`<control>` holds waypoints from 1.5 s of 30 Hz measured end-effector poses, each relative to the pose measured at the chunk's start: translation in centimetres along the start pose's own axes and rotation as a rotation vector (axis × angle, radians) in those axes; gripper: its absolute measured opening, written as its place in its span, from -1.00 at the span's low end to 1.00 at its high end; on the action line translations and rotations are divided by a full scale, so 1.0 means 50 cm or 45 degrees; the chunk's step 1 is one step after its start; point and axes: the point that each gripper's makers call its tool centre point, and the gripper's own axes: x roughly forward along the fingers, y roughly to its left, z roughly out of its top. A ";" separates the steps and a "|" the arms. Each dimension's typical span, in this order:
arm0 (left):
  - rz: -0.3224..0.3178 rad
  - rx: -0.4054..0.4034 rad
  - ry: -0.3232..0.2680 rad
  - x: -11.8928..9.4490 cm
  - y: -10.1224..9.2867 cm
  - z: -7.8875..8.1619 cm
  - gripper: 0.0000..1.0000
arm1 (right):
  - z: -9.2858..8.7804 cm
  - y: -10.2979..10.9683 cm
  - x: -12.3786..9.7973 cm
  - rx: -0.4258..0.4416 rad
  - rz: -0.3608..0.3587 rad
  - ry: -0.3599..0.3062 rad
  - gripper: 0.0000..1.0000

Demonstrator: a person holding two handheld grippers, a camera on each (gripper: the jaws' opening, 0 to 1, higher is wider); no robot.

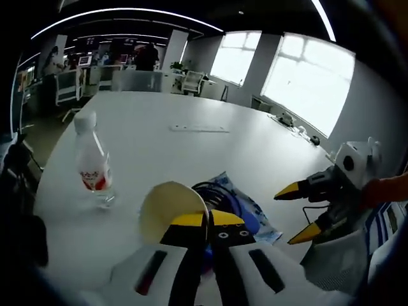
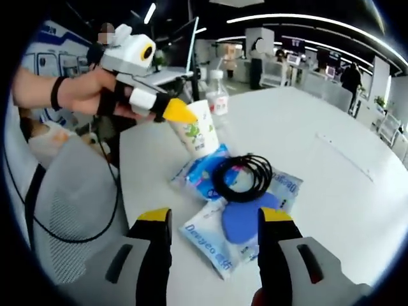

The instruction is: Arrange the tabletop items into an orderly group along one side of the table until the central work area is clear of visible clutter.

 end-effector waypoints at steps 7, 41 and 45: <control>0.013 0.015 0.008 0.015 0.016 0.009 -1.00 | -0.031 -0.015 -0.023 0.116 -0.040 -0.004 0.05; 0.266 0.255 0.148 0.102 0.137 0.022 -1.00 | -0.067 -0.042 -0.064 0.256 -0.118 -0.033 -0.01; 0.291 0.307 0.169 0.109 0.146 0.020 -1.00 | -0.066 -0.040 -0.064 0.250 -0.112 -0.029 -0.01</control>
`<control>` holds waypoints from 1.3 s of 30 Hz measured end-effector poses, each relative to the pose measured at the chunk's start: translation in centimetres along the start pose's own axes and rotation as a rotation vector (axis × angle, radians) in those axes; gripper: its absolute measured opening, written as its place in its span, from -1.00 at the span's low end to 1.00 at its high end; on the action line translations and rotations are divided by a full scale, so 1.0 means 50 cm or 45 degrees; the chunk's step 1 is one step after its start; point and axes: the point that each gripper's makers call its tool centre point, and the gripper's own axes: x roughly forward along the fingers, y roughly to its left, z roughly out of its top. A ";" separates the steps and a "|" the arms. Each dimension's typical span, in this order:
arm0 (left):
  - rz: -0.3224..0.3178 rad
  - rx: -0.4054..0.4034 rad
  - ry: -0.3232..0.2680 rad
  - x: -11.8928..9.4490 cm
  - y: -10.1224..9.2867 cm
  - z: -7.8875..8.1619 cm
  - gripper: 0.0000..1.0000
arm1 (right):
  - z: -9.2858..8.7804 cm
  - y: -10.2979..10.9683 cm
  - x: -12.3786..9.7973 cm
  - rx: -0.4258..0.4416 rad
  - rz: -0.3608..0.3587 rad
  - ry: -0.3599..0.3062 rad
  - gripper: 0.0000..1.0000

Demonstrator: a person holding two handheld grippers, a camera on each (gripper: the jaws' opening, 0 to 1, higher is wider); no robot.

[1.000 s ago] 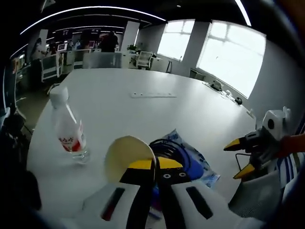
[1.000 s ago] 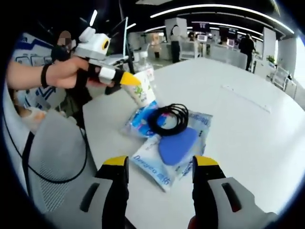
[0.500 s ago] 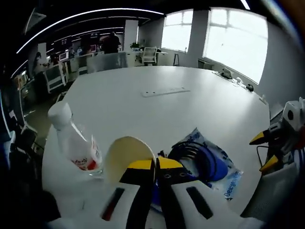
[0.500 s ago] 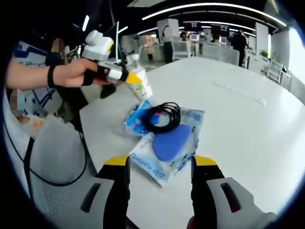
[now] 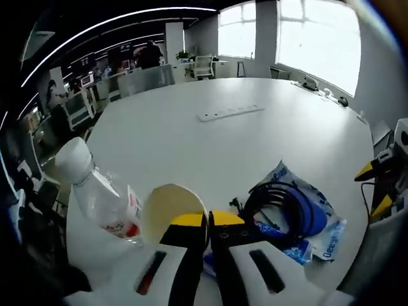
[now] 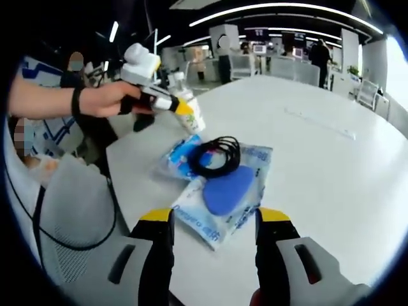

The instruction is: Arrange the tabletop items into an orderly group along one side of the table until the central work area is clear of visible clutter.

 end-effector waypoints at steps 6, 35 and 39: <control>0.015 0.039 0.022 0.014 0.011 0.004 -1.00 | -0.002 -0.001 0.001 -0.001 0.001 0.015 -0.02; 0.046 0.150 0.120 0.059 0.012 -0.014 -1.00 | -0.009 -0.012 -0.005 0.022 -0.005 0.020 -0.03; 0.045 0.137 0.110 0.051 0.007 -0.014 -0.98 | -0.010 -0.013 -0.005 0.025 -0.006 0.020 -0.04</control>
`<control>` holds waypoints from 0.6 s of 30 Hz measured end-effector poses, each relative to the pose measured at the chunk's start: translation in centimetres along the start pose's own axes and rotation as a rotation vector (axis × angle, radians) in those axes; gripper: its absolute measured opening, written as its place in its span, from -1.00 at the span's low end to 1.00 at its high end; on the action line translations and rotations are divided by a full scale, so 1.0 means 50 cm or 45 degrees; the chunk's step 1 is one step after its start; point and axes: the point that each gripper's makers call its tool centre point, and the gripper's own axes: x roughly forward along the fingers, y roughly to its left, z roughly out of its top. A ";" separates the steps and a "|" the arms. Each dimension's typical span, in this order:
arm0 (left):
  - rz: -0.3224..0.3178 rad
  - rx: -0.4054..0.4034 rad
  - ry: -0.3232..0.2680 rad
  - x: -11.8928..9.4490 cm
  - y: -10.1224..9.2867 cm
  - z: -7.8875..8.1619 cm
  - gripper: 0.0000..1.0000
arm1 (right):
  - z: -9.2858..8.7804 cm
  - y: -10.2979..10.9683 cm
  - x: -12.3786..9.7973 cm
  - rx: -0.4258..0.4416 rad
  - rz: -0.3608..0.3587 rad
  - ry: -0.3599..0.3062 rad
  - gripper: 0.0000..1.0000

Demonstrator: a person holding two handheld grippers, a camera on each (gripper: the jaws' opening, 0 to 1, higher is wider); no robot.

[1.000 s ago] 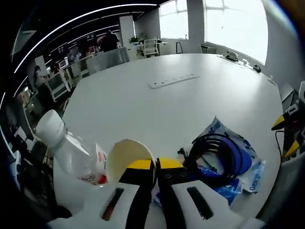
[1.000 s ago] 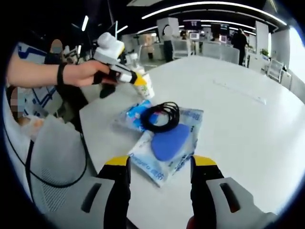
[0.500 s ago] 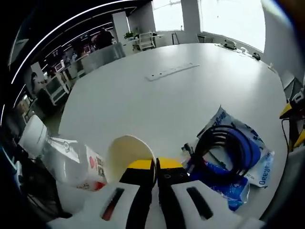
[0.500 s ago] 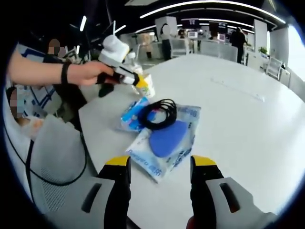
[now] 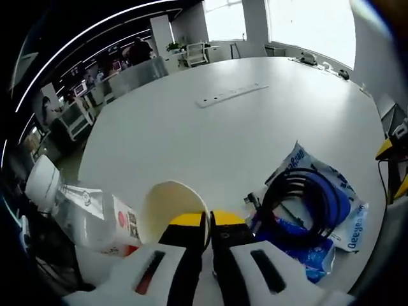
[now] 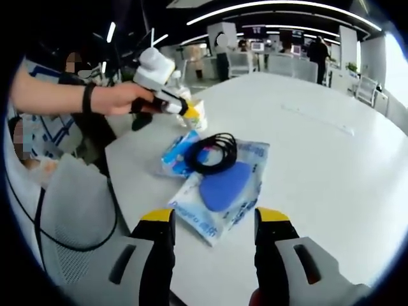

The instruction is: Arrange the tabletop items into an orderly group along one side of the table until the central work area is clear of visible clutter.

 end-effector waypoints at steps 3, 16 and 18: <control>0.006 -0.003 -0.013 -0.007 0.002 0.003 -0.92 | 0.000 0.001 0.000 0.002 0.001 0.000 -0.04; -0.017 0.013 -0.083 -0.036 -0.006 0.022 -0.78 | 0.003 0.008 0.009 -0.006 0.009 -0.001 -0.04; -0.016 0.016 -0.101 -0.042 -0.005 0.026 -0.79 | 0.005 0.010 0.009 -0.001 0.009 -0.006 -0.04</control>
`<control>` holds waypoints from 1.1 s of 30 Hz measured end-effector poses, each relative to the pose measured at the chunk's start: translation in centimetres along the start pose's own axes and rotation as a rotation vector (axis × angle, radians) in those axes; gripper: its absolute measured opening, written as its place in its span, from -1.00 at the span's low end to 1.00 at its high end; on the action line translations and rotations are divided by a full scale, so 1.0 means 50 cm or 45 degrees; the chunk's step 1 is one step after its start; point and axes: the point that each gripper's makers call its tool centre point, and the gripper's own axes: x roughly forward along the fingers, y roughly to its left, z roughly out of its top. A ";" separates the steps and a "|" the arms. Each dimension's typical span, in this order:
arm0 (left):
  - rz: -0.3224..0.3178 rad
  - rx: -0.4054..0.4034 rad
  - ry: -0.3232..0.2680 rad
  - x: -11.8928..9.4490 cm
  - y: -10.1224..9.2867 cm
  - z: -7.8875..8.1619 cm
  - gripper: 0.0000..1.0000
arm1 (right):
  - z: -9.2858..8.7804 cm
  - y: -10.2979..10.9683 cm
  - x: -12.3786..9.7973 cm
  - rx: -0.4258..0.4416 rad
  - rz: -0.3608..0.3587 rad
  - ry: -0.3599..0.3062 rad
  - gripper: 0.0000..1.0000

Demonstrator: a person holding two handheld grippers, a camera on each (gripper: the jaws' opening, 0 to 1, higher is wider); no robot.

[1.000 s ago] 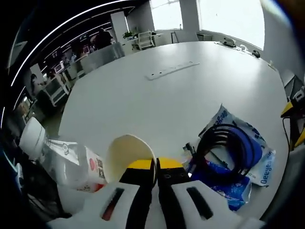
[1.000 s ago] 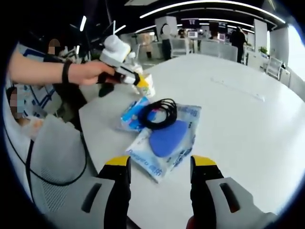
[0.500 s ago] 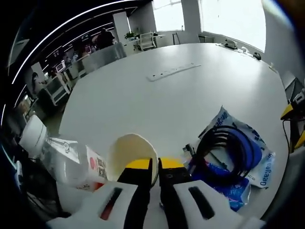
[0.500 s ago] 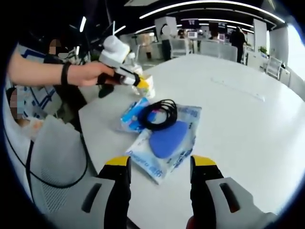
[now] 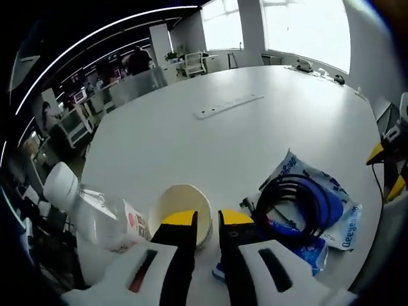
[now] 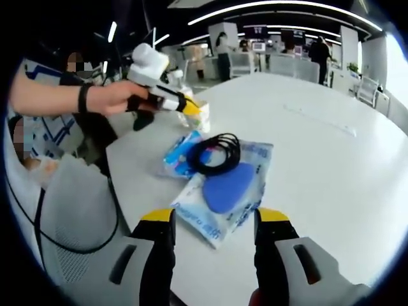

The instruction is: Arrange the tabletop items into an orderly group along one side of the table until the central work area is clear of visible clutter.

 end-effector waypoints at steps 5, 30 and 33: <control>-0.002 0.019 -0.016 -0.012 -0.002 0.001 -0.86 | -0.001 -0.002 -0.002 0.004 -0.007 -0.003 -0.05; 0.011 0.074 -0.039 0.019 0.005 0.018 -1.00 | -0.009 -0.006 -0.003 0.011 -0.013 0.005 -0.08; 0.007 0.069 -0.042 0.022 0.002 0.021 -1.00 | -0.008 -0.007 -0.002 0.004 -0.012 0.009 -0.08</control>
